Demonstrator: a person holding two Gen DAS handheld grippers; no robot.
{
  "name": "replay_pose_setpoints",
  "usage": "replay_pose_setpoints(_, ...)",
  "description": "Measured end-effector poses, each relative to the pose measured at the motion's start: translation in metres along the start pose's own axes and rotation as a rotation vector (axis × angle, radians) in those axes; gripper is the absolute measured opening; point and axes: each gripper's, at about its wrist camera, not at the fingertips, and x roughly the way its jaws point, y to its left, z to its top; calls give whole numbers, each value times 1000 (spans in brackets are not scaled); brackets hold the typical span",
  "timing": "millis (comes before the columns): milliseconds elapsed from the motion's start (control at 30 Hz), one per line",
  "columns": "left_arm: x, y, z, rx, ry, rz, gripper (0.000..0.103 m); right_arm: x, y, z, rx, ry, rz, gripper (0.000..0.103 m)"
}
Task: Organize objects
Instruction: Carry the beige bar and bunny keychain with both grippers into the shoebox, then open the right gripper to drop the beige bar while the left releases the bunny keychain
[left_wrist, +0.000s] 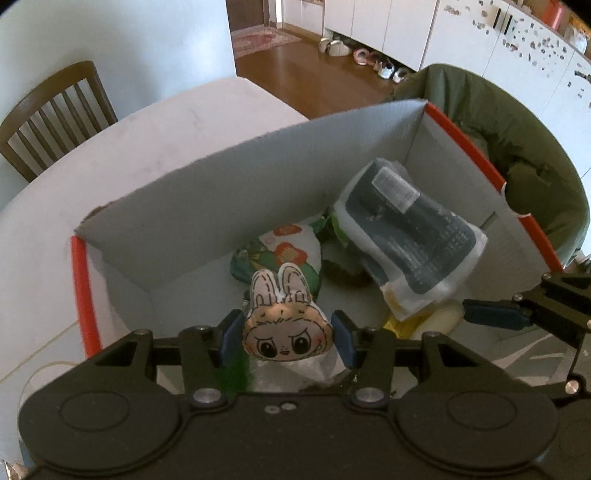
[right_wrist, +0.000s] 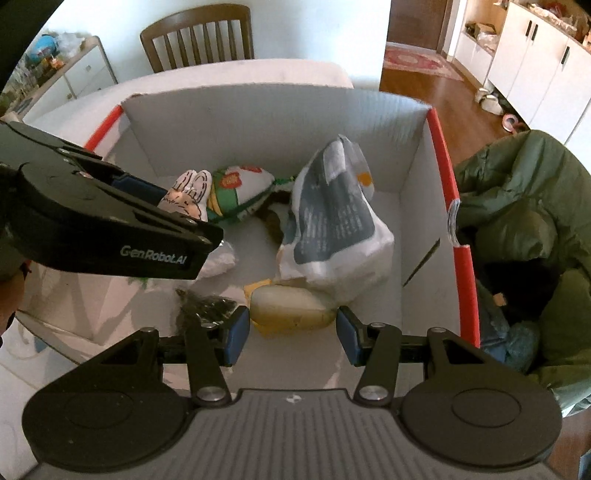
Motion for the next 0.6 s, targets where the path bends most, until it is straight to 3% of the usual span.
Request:
replay_pose_setpoints(500, 15, 2, -1, -16, 51, -2, 50, -2, 3, 0, -51, -20, 12, 52)
replay_pose_setpoints(600, 15, 4, 0, -35, 51, -6, 54, -7, 2, -2, -47, -38, 22, 59)
